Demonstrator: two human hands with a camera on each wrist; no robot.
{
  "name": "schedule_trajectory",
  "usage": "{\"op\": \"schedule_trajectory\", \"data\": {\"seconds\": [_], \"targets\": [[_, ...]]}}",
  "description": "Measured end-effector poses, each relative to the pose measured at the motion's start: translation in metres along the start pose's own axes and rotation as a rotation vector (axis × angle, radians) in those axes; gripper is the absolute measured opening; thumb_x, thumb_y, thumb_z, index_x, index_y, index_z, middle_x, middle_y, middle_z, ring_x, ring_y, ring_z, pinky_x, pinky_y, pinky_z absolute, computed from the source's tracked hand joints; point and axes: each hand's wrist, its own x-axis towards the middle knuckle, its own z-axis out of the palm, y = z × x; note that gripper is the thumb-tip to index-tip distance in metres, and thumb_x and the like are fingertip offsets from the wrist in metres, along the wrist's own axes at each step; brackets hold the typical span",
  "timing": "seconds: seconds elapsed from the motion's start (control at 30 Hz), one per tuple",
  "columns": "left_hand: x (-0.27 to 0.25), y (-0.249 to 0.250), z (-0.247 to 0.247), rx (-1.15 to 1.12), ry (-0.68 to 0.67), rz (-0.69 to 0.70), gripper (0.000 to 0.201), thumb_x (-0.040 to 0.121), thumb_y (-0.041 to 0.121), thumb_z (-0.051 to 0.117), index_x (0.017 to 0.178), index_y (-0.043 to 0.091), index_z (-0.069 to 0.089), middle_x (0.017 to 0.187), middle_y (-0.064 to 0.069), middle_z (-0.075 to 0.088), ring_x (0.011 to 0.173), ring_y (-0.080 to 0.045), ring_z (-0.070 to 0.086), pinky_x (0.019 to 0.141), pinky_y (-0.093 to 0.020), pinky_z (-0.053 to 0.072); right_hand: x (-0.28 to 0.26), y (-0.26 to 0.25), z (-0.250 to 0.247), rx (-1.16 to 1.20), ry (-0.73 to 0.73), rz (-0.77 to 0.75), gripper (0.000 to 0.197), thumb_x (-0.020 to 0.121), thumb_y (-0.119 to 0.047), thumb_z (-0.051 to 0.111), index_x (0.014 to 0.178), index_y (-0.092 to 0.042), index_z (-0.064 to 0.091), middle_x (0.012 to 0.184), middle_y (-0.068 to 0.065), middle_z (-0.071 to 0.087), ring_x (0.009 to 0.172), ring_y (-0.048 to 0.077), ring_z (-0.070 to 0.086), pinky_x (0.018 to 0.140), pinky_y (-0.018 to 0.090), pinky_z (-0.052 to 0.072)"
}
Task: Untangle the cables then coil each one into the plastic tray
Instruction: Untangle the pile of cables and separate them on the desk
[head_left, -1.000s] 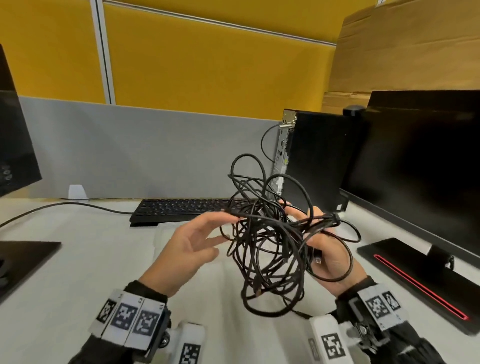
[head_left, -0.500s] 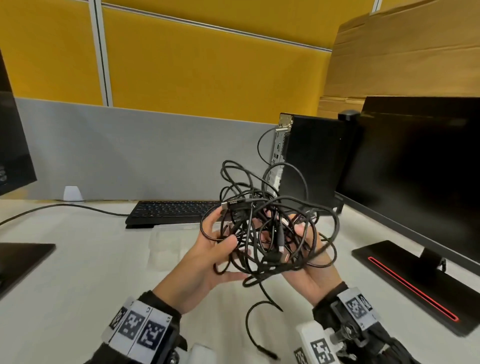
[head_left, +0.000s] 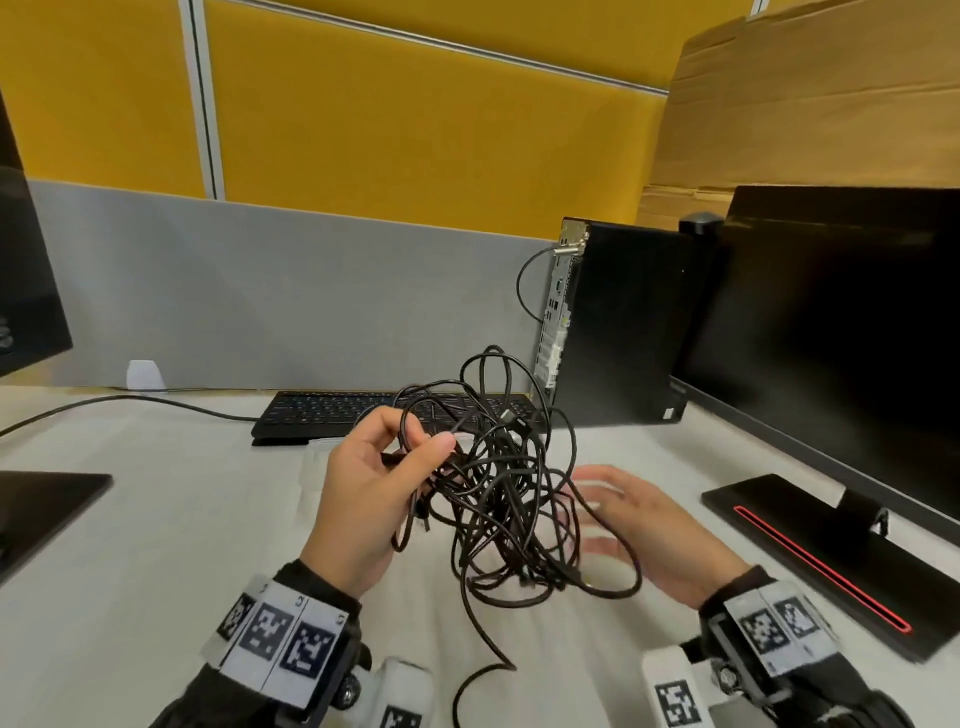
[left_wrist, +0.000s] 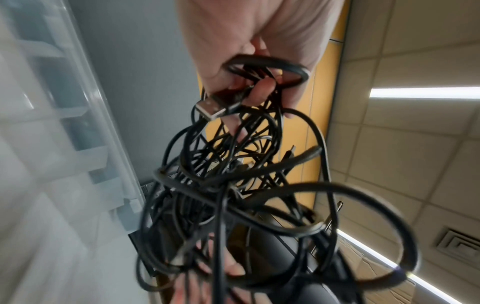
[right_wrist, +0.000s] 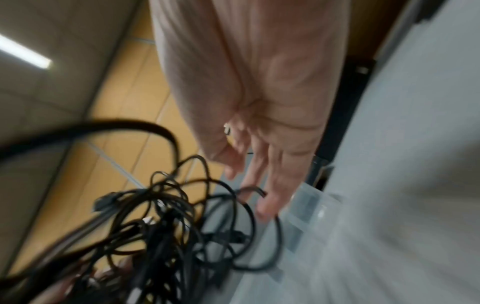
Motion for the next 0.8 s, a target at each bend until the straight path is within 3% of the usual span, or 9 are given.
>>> {"op": "schedule_trajectory", "data": {"seconds": [0.1,0.2,0.27,0.4,0.53,0.6,0.67,0.73,0.8], "targets": [[-0.002,0.000,0.002,-0.003,0.000,0.031,0.018,0.074,0.003,0.064,0.073,0.007,0.046,0.062,0.009,0.052,0.054,-0.003,0.057,0.060,-0.021,0.054,0.002,-0.012,0.007,-0.101,0.105,-0.114,0.021,0.093,-0.020,0.053,0.112,-0.020,0.062,0.113,0.005,0.065,0.099,0.016,0.063,0.074,0.029,0.052],[-0.004,0.002,0.005,-0.043,-0.024,0.043,0.019,0.070,0.005,0.063,0.073,0.005,0.044,0.059,0.010,0.051,0.053,-0.007,0.061,0.078,-0.045,0.056,0.005,-0.016,0.022,-0.275,0.150,-0.185,0.026,0.088,-0.034,0.058,0.110,-0.022,0.057,0.111,0.001,0.062,0.094,0.013,0.062,0.072,0.027,0.052],[-0.004,0.002,0.004,-0.044,-0.043,0.045,0.018,0.069,0.007,0.062,0.072,0.007,0.045,0.059,0.011,0.052,0.053,-0.008,0.062,0.081,-0.052,0.053,0.007,-0.016,0.029,-0.428,0.258,-0.312,0.024,0.086,-0.036,0.061,0.105,-0.023,0.053,0.109,-0.007,0.057,0.093,0.009,0.058,0.072,0.023,0.050],[-0.003,-0.002,-0.001,-0.061,-0.085,0.037,0.027,0.060,0.011,0.079,0.062,0.021,0.054,0.062,0.009,0.053,0.057,-0.017,0.066,0.068,-0.036,0.059,0.008,-0.014,0.037,-0.717,0.226,-0.440,0.008,0.088,-0.038,0.057,0.093,-0.033,0.058,0.109,-0.014,0.050,0.091,0.002,0.050,0.075,0.014,0.042],[0.000,-0.003,-0.008,-0.170,-0.084,-0.009,0.048,0.043,0.039,0.090,0.065,0.019,0.053,0.069,0.006,0.053,0.056,-0.019,0.065,0.060,-0.027,0.056,0.004,-0.011,0.037,-0.661,0.047,-0.325,0.033,0.076,-0.059,0.049,0.086,-0.031,0.062,0.116,-0.018,0.043,0.101,-0.001,0.050,0.089,0.024,0.044],[0.000,-0.003,-0.007,-0.208,-0.096,-0.024,0.044,0.045,0.036,0.089,0.065,0.018,0.053,0.067,0.006,0.054,0.052,-0.015,0.062,0.057,-0.026,0.055,0.002,-0.007,0.039,-0.718,0.018,-0.314,0.018,0.076,-0.054,0.057,0.081,-0.037,0.060,0.116,-0.021,0.040,0.102,0.002,0.050,0.086,0.021,0.045],[-0.001,-0.003,-0.005,-0.214,-0.102,-0.049,0.032,0.053,0.027,0.083,0.063,0.019,0.054,0.063,0.007,0.054,0.047,-0.011,0.057,0.052,-0.024,0.053,0.003,-0.005,0.041,-0.777,0.057,-0.343,0.009,0.083,-0.041,0.062,0.076,-0.039,0.057,0.111,-0.016,0.042,0.090,0.006,0.055,0.078,0.024,0.051],[0.000,-0.002,-0.004,-0.200,-0.070,-0.084,0.019,0.060,0.017,0.072,0.064,0.018,0.054,0.064,0.005,0.051,0.045,-0.008,0.050,0.049,-0.022,0.050,0.006,-0.006,0.043,-0.722,0.137,-0.367,0.012,0.090,-0.029,0.058,0.078,-0.030,0.059,0.105,-0.008,0.044,0.074,0.008,0.058,0.066,0.027,0.057],[0.003,-0.002,-0.008,-0.136,-0.052,-0.132,0.016,0.069,0.011,0.066,0.075,0.014,0.051,0.071,0.002,0.047,0.048,-0.009,0.047,0.048,-0.021,0.048,0.008,-0.010,0.042,-0.525,0.200,-0.360,0.014,0.092,-0.022,0.055,0.081,-0.019,0.062,0.101,0.001,0.047,0.070,0.011,0.062,0.062,0.033,0.059]]}}
